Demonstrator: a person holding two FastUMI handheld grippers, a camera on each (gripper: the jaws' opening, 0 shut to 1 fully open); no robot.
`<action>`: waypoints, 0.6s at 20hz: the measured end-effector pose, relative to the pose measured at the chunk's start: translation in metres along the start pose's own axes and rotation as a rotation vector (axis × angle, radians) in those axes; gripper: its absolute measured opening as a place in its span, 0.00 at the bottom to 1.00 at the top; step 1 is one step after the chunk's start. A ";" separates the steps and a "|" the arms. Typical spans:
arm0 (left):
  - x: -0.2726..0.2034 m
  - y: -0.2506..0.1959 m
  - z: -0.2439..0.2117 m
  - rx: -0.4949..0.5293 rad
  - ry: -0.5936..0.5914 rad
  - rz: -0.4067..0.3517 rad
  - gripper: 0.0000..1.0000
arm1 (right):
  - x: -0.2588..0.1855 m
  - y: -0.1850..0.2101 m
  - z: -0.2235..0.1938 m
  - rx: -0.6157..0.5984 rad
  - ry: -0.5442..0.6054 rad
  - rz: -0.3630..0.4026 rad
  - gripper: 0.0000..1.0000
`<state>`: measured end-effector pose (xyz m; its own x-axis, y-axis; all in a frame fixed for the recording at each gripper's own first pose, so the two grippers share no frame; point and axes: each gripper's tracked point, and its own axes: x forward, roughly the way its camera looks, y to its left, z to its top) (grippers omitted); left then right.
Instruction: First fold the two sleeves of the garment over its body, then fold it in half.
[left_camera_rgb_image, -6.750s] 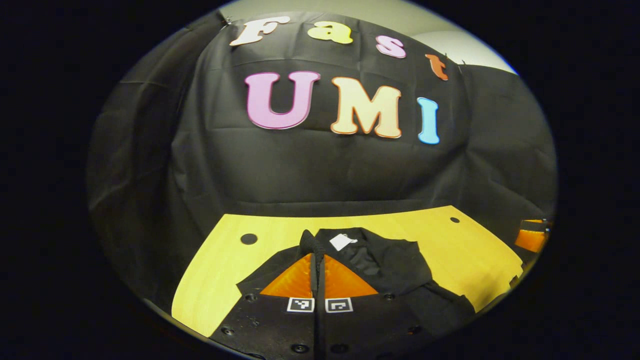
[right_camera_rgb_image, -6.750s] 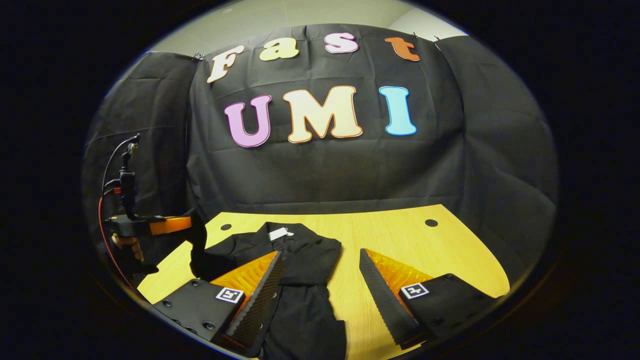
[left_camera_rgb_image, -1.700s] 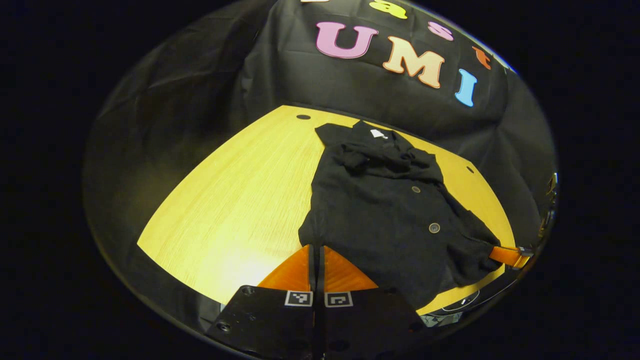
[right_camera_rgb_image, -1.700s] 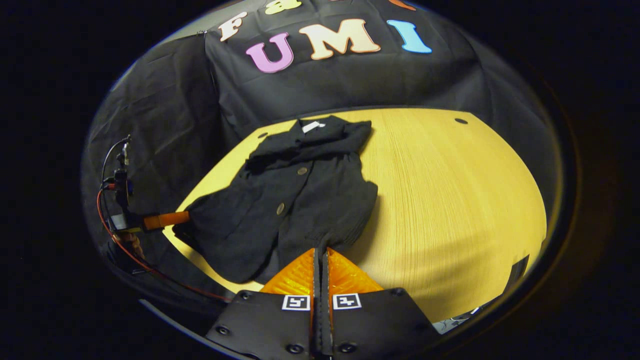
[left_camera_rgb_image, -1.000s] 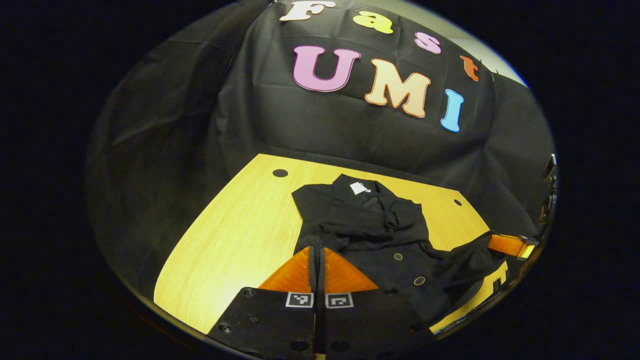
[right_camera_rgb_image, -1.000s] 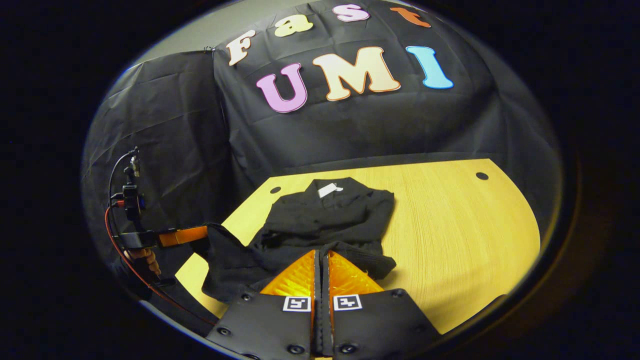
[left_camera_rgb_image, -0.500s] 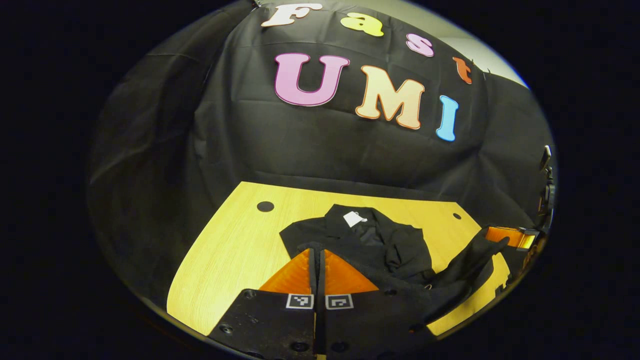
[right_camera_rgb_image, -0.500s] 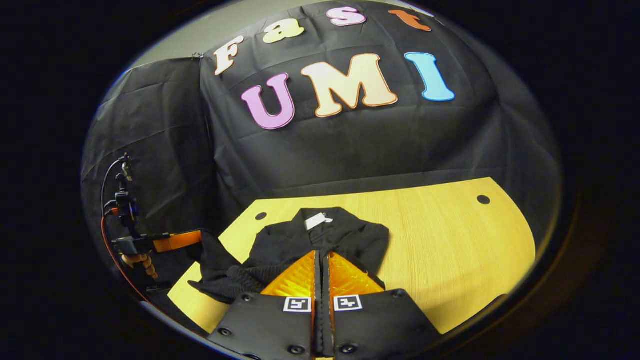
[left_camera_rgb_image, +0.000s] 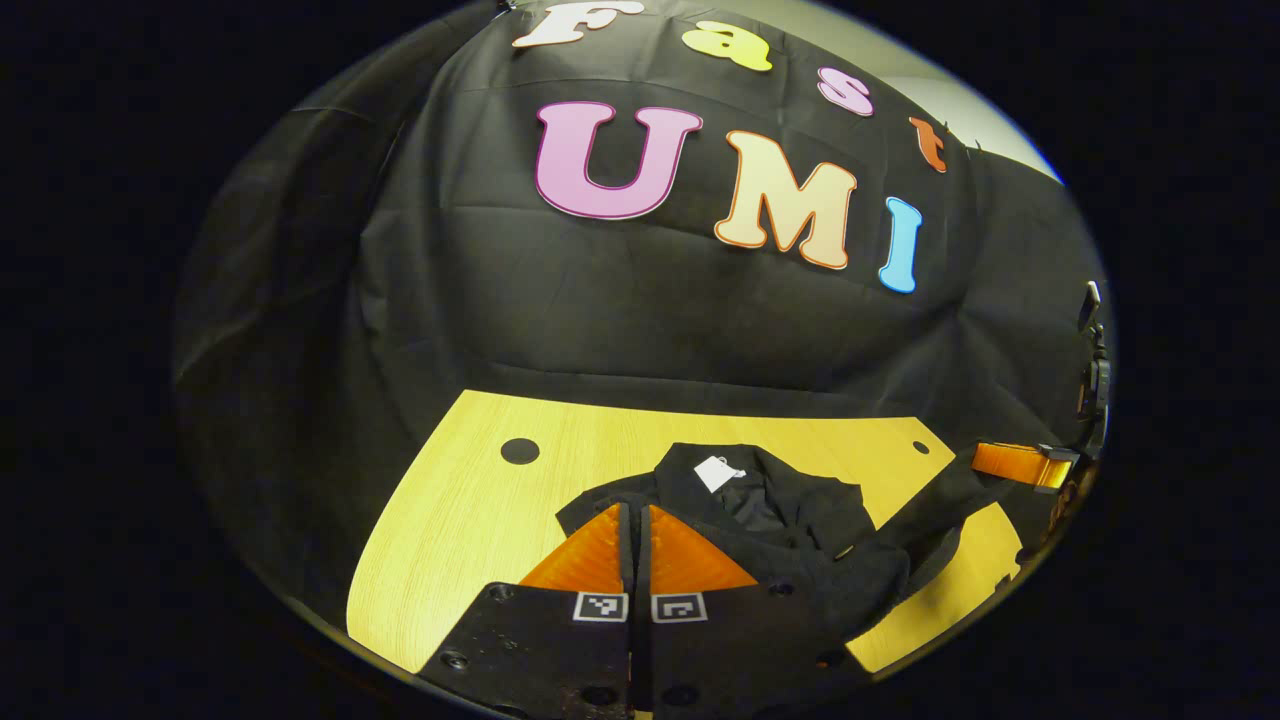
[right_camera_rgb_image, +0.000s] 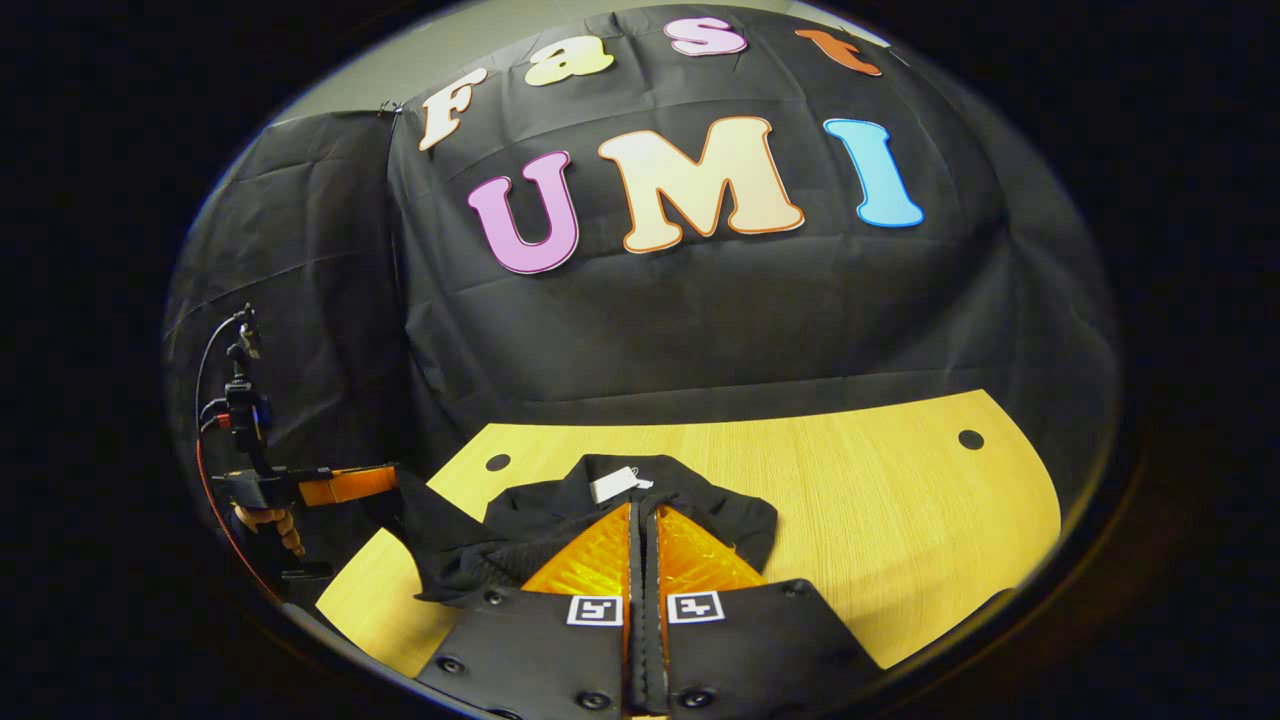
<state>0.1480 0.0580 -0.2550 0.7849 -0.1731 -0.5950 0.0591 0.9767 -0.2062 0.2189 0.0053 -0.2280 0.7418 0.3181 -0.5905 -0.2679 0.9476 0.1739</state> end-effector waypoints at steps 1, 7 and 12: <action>0.005 0.002 0.000 0.003 0.000 -0.005 0.00 | 0.006 -0.001 0.002 0.000 0.001 -0.008 0.02; 0.043 0.025 -0.010 0.016 0.046 -0.010 0.00 | 0.046 -0.032 0.006 0.032 0.029 -0.101 0.00; 0.067 0.039 -0.003 0.062 0.023 0.030 0.00 | 0.069 -0.059 0.005 0.055 0.050 -0.201 0.02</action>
<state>0.2014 0.0845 -0.3054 0.7725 -0.1453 -0.6181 0.0739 0.9874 -0.1398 0.2892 -0.0280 -0.2749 0.7450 0.1222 -0.6558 -0.0826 0.9924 0.0911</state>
